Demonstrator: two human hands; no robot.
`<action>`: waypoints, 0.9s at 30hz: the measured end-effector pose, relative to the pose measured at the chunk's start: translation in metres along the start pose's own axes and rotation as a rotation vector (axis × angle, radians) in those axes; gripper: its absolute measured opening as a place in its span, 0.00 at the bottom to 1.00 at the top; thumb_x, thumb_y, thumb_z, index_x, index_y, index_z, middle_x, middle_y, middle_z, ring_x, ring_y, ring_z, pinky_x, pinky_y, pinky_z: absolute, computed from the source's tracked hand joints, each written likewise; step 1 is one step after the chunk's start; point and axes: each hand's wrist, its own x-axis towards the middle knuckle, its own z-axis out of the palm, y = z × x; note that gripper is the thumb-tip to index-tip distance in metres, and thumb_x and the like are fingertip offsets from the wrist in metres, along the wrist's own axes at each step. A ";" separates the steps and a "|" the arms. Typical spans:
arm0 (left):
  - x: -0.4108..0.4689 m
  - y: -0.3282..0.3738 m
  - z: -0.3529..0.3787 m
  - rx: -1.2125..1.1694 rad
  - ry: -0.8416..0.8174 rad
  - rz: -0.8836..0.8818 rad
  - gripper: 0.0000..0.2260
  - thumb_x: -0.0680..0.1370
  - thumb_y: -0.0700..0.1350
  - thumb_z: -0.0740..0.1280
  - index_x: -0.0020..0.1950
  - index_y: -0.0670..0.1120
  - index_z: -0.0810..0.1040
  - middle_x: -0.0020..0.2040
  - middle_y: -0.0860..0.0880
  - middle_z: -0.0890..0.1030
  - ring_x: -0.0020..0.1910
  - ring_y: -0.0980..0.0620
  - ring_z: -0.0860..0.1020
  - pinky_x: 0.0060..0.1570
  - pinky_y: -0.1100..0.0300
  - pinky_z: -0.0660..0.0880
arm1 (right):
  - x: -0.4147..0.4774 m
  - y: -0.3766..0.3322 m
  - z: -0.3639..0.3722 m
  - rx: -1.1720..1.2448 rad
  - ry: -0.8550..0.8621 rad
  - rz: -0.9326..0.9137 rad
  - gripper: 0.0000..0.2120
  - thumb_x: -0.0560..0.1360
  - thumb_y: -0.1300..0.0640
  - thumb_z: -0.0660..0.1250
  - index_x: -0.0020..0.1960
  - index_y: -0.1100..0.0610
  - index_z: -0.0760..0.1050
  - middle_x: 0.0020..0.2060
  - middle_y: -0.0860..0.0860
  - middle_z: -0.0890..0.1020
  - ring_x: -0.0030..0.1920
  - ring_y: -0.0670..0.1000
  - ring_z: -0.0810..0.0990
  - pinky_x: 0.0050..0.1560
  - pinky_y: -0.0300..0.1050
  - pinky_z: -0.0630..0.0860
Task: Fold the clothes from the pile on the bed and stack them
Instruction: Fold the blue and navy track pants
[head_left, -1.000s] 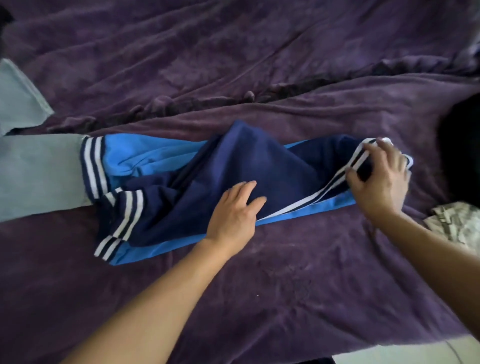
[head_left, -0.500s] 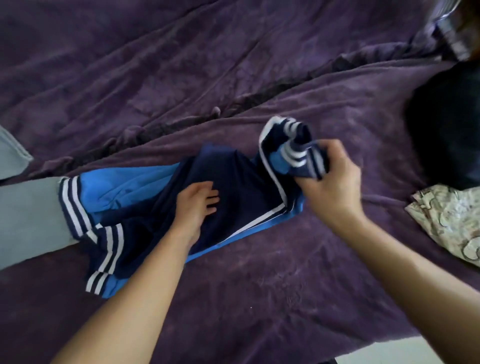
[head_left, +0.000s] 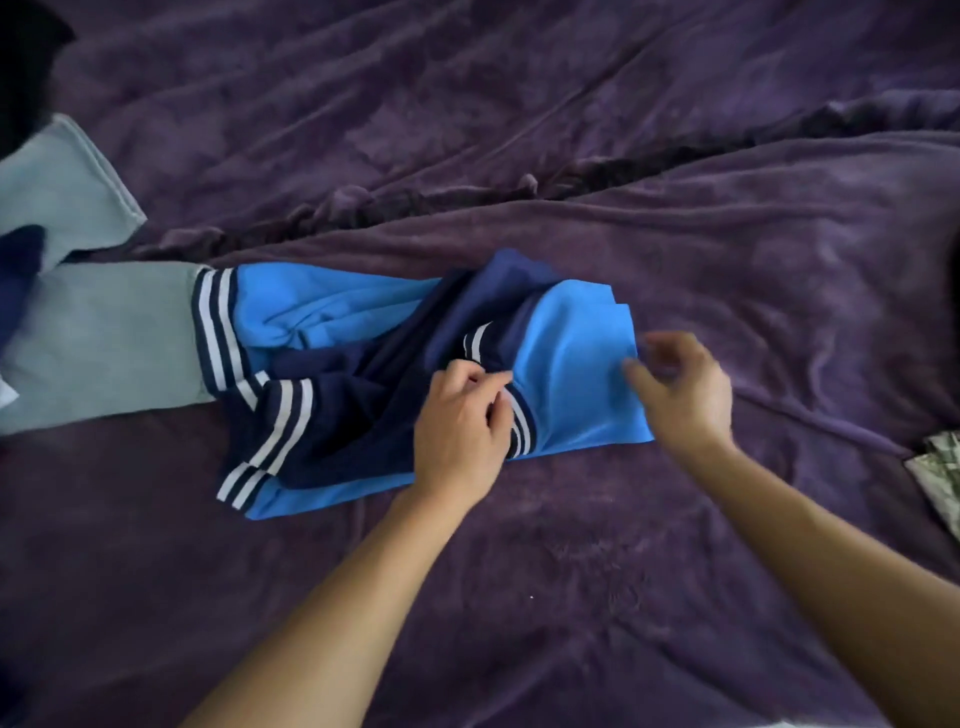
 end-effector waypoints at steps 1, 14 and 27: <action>0.001 -0.003 0.009 0.011 -0.066 -0.050 0.15 0.78 0.45 0.63 0.63 0.47 0.78 0.54 0.48 0.75 0.53 0.46 0.73 0.51 0.52 0.74 | 0.015 0.003 0.000 0.029 -0.068 0.088 0.22 0.71 0.50 0.74 0.62 0.55 0.75 0.52 0.46 0.80 0.50 0.47 0.79 0.51 0.40 0.72; 0.040 0.032 0.024 -0.786 -0.485 -0.563 0.22 0.79 0.35 0.59 0.71 0.48 0.69 0.68 0.49 0.74 0.65 0.54 0.72 0.68 0.60 0.66 | 0.016 -0.029 -0.049 0.354 -0.236 0.178 0.17 0.64 0.55 0.80 0.50 0.53 0.80 0.43 0.46 0.85 0.44 0.49 0.85 0.45 0.48 0.82; 0.029 -0.107 -0.138 -0.862 0.205 -0.836 0.09 0.79 0.38 0.59 0.44 0.48 0.76 0.39 0.45 0.80 0.30 0.54 0.80 0.35 0.60 0.74 | -0.090 -0.169 0.063 -0.086 -0.364 -0.136 0.32 0.70 0.42 0.72 0.70 0.48 0.67 0.57 0.49 0.78 0.54 0.52 0.79 0.56 0.49 0.74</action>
